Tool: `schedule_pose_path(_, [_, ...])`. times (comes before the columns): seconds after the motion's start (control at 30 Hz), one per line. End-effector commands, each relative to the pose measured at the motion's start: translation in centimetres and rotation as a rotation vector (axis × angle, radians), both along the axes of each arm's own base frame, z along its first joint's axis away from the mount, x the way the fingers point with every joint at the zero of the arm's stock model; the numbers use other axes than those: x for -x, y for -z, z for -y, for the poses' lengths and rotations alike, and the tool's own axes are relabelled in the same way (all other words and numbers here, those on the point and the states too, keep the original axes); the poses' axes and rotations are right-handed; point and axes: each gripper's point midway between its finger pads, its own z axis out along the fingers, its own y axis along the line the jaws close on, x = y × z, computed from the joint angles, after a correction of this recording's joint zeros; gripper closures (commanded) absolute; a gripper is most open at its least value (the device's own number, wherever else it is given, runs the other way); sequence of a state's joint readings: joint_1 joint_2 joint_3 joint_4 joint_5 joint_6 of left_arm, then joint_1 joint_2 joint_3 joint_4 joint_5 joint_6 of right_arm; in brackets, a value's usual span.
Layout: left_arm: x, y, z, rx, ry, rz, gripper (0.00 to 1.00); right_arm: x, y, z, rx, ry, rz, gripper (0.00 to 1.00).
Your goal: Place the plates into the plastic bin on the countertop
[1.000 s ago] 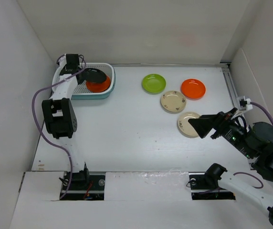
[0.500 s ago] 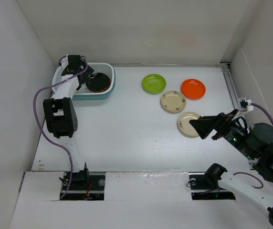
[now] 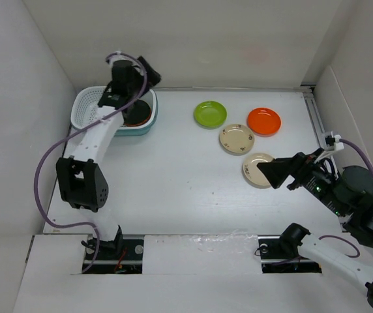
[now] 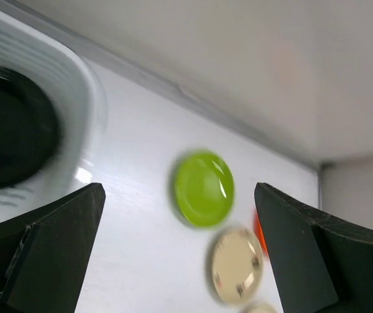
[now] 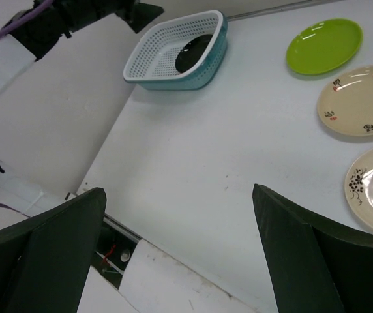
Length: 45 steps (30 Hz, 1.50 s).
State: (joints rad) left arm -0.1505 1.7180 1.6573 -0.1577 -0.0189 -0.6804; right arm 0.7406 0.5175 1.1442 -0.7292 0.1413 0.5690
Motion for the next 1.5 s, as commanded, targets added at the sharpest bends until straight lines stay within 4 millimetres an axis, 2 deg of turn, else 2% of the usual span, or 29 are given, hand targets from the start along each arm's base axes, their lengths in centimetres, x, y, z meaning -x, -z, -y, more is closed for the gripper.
schedule_pose_path(0.0, [2.3, 2.8, 11.3, 0.020, 0.279, -0.022, 0.00, -0.4, -1.8, 0.0, -0.034, 0.016, 0.039, 0.00])
schedule_pose_path(0.07, [2.8, 4.7, 14.5, 0.024, 0.335, -0.043, 0.00, -0.5, -1.4, -0.1, -0.036, 0.017, 0.027, 0.00])
schedule_pose_path(0.1, [2.5, 7.7, 16.0, 0.008, 0.350, -0.091, 0.00, -0.6, -1.7, -0.2, -0.043, 0.017, 0.035, 0.00])
schedule_pose_path(0.13, [2.9, 8.7, 18.2, 0.002, 0.388, -0.106, 0.00, -0.5, -1.7, -0.2, -0.052, 0.018, 0.029, 0.00])
schedule_pose_path(0.17, [2.5, 8.7, 19.4, 0.011, 0.400, -0.102, 0.00, -0.7, -1.2, -0.3, -0.043, 0.018, 0.020, 0.00])
schedule_pose_path(0.2, [2.2, 9.8, 20.2, 0.006, 0.410, -0.118, 0.00, -0.6, -1.0, -0.2, -0.043, 0.018, 0.020, 0.00])
schedule_pose_path(0.23, [1.7, 12.9, 21.1, -0.009, 0.418, -0.168, 0.00, -0.6, -1.0, -0.3, -0.052, 0.019, 0.014, 0.00])
schedule_pose_path(0.3, [0.7, 14.3, 21.7, -0.004, 0.412, -0.191, 0.00, -0.3, -1.2, -0.2, -0.059, 0.010, 0.020, 0.00])
schedule_pose_path(0.33, [0.4, 16.8, 21.6, -0.010, 0.392, -0.234, 0.00, -0.3, -1.2, -0.2, -0.059, 0.010, 0.020, 0.00])
schedule_pose_path(0.4, [-0.2, 17.5, 22.0, -0.002, 0.387, -0.237, 0.00, -0.2, -1.0, -0.2, -0.053, 0.010, 0.013, 0.00])
schedule_pose_path(0.47, [-0.7, 19.4, 21.6, -0.019, 0.352, -0.264, 0.00, -0.2, -0.7, -0.1, -0.045, 0.010, 0.004, 0.00])
schedule_pose_path(0.5, [-1.2, 19.1, 21.7, -0.008, 0.337, -0.257, 0.00, -0.1, -1.1, 0.0, -0.052, 0.010, 0.012, 0.00])
schedule_pose_path(0.57, [-1.3, 20.9, 21.6, -0.011, 0.321, -0.285, 0.00, -0.1, -0.7, 0.2, -0.039, 0.019, 0.000, 0.00])
schedule_pose_path(0.63, [-2.4, 20.8, 21.3, 0.000, 0.293, -0.275, 0.00, 0.0, -1.0, 0.2, -0.045, 0.019, 0.006, 0.00])
schedule_pose_path(0.67, [-2.5, 21.3, 21.4, 0.007, 0.286, -0.288, 0.05, 0.0, -0.8, 0.3, -0.039, 0.019, 0.000, 0.00])
schedule_pose_path(0.7, [-2.8, 22.8, 20.8, 0.007, 0.269, -0.319, 0.07, 0.0, -0.8, 0.3, -0.039, 0.019, -0.001, 0.00])
schedule_pose_path(0.77, [-3.7, 22.9, 20.7, 0.023, 0.254, -0.314, 0.10, 0.0, -0.5, 0.4, -0.031, 0.028, -0.008, 0.00])
schedule_pose_path(0.8, [-3.6, 24.4, 20.7, 0.025, 0.246, -0.340, 0.13, 0.0, -0.5, 0.4, -0.031, 0.028, -0.008, 0.00])
schedule_pose_path(0.83, [-4.2, 24.5, 20.2, 0.028, 0.235, -0.336, 0.14, 0.0, -1.0, 0.7, -0.038, 0.037, 0.001, 0.00])
schedule_pose_path(0.87, [-4.4, 24.3, 20.5, 0.042, 0.240, -0.338, 0.17, 0.0, -0.7, 0.7, -0.030, 0.038, -0.007, 0.00])
schedule_pose_path(0.93, [-4.8, 25.3, 20.1, 0.038, 0.229, -0.354, 0.23, 0.2, -1.0, 1.1, -0.036, 0.048, 0.000, 0.00])
schedule_pose_path(0.97, [-5.1, 24.6, 20.2, 0.042, 0.230, -0.343, 0.25, 0.2, -1.0, 1.1, -0.036, 0.048, 0.001, 0.00])
schedule_pose_path(1.03, [-5.2, 25.8, 20.4, 0.040, 0.237, -0.363, 0.31, 0.1, -1.0, 1.3, -0.035, 0.057, 0.001, 0.00])
schedule_pose_path(1.1, [-5.7, 25.5, 20.7, 0.043, 0.237, -0.355, 0.45, 0.2, -1.2, 1.4, -0.035, 0.057, 0.001, 0.00])
schedule_pose_path(1.2, [-5.6, 27.0, 20.9, 0.047, 0.239, -0.390, 0.53, 0.1, -1.2, 1.5, -0.035, 0.068, 0.002, 0.00])
schedule_pose_path(1.23, [-5.6, 27.0, 20.9, 0.047, 0.239, -0.390, 0.58, 0.1, -1.2, 1.5, -0.035, 0.068, 0.002, 0.00])
schedule_pose_path(1.3, [-5.5, 28.1, 21.1, 0.058, 0.243, -0.407, 0.59, 0.1, -0.9, 1.7, -0.028, 0.077, -0.004, 0.00])
schedule_pose_path(1.37, [-5.6, 27.9, 21.4, 0.067, 0.253, -0.398, 0.59, 0.1, -0.9, 1.7, -0.028, 0.077, -0.004, 0.00])
schedule_pose_path(1.47, [-5.7, 27.7, 21.7, 0.084, 0.260, -0.392, 0.72, 0.1, -0.9, 1.7, -0.028, 0.077, -0.004, 0.00])
